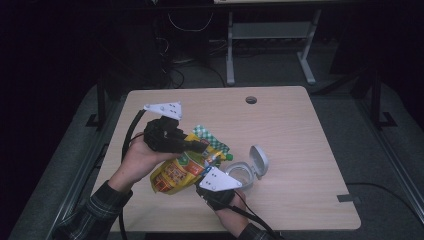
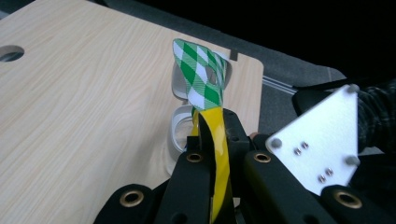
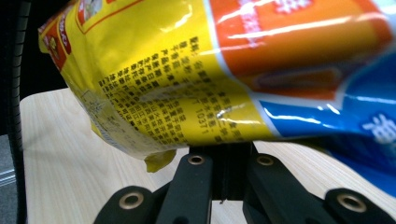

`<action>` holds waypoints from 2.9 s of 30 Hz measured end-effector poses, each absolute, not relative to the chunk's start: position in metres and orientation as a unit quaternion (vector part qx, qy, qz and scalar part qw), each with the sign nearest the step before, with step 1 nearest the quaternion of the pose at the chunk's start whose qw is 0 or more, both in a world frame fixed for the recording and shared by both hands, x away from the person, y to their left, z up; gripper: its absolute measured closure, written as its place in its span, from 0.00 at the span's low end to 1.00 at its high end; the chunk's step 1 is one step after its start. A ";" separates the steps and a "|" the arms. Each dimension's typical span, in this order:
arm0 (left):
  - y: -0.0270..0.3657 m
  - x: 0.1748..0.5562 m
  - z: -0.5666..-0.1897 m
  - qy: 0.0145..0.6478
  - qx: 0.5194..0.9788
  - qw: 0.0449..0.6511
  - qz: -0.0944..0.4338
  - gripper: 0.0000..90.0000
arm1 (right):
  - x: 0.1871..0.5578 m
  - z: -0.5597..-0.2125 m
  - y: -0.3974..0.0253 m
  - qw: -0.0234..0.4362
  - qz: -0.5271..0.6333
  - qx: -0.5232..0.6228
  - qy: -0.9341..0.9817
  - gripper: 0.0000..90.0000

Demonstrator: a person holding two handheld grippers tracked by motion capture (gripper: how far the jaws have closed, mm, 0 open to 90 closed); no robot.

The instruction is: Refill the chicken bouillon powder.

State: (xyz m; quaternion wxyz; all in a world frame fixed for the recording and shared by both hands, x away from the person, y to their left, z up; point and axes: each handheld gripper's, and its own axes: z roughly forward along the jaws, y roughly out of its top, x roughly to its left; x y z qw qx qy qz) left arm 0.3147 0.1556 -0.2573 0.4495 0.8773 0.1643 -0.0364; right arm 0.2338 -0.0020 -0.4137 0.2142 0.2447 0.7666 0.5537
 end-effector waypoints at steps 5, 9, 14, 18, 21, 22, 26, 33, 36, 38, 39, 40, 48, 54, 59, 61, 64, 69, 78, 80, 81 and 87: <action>0.144 0.312 -0.255 0.165 0.882 0.441 -0.037 1.00 | 0.235 -0.416 0.000 0.220 0.556 0.244 0.764 1.00; 0.136 0.313 -0.254 0.166 0.887 0.429 -0.033 1.00 | 0.234 -0.417 0.000 0.224 0.558 0.240 0.762 1.00; 0.130 0.320 -0.257 0.162 0.893 0.418 -0.041 1.00 | 0.234 -0.418 -0.001 0.220 0.557 0.243 0.763 1.00; 0.125 0.321 -0.258 0.155 0.896 0.414 -0.045 1.00 | 0.234 -0.420 -0.002 0.216 0.563 0.242 0.760 1.00; 0.122 0.322 -0.259 0.153 0.898 0.411 -0.045 1.00 | 0.233 -0.421 -0.001 0.216 0.566 0.242 0.758 1.00; 0.121 0.322 -0.259 0.149 0.900 0.408 -0.046 1.00 | 0.233 -0.421 -0.001 0.216 0.567 0.241 0.758 1.00; 0.113 0.324 -0.259 0.139 0.907 0.396 -0.049 1.00 | 0.230 -0.423 0.001 0.222 0.567 0.237 0.757 1.00; 0.100 0.326 -0.257 0.143 0.912 0.381 -0.057 1.00 | 0.228 -0.421 -0.002 0.227 0.580 0.238 0.745 1.00; 0.093 0.327 -0.257 0.142 0.916 0.370 -0.056 1.00 | 0.228 -0.421 -0.003 0.230 0.584 0.236 0.741 1.00; 0.089 0.327 -0.256 0.142 0.917 0.367 -0.057 1.00 | 0.228 -0.421 -0.005 0.231 0.586 0.238 0.739 1.00; 0.088 0.328 -0.256 0.142 0.918 0.365 -0.057 1.00 | 0.228 -0.420 -0.006 0.233 0.588 0.238 0.737 1.00; 0.086 0.329 -0.256 0.140 0.920 0.362 -0.059 1.00 | 0.228 -0.420 -0.006 0.230 0.590 0.239 0.736 1.00; 0.073 0.335 -0.264 0.141 0.930 0.333 -0.060 1.00 | 0.228 -0.423 -0.008 0.226 0.600 0.237 0.730 1.00; 0.067 0.338 -0.267 0.145 0.930 0.331 -0.062 1.00 | 0.229 -0.424 -0.010 0.227 0.602 0.238 0.728 1.00; 0.062 0.340 -0.270 0.151 0.933 0.321 -0.060 1.00 | 0.231 -0.425 -0.012 0.219 0.606 0.244 0.725 1.00; 0.061 0.341 -0.270 0.154 0.934 0.316 -0.059 1.00 | 0.232 -0.426 -0.013 0.216 0.608 0.244 0.724 1.00; 0.059 0.341 -0.271 0.156 0.936 0.311 -0.060 1.00 | 0.232 -0.427 -0.013 0.210 0.612 0.246 0.721 1.00; 0.056 0.342 -0.271 0.166 0.935 0.305 -0.064 1.00 | 0.232 -0.427 -0.014 0.205 0.619 0.245 0.717 1.00; 0.051 0.343 -0.272 0.172 0.936 0.299 -0.063 1.00 | 0.233 -0.427 -0.015 0.199 0.626 0.245 0.713 1.00; 0.051 0.343 -0.272 0.172 0.937 0.299 -0.061 1.00 | 0.233 -0.427 -0.015 0.201 0.625 0.245 0.714 1.00; 0.051 0.342 -0.272 0.172 0.936 0.300 -0.062 1.00 | 0.233 -0.427 -0.015 0.200 0.626 0.244 0.713 1.00; 0.050 0.342 -0.272 0.176 0.937 0.295 -0.063 0.99 | 0.233 -0.427 -0.015 0.197 0.629 0.244 0.711 1.00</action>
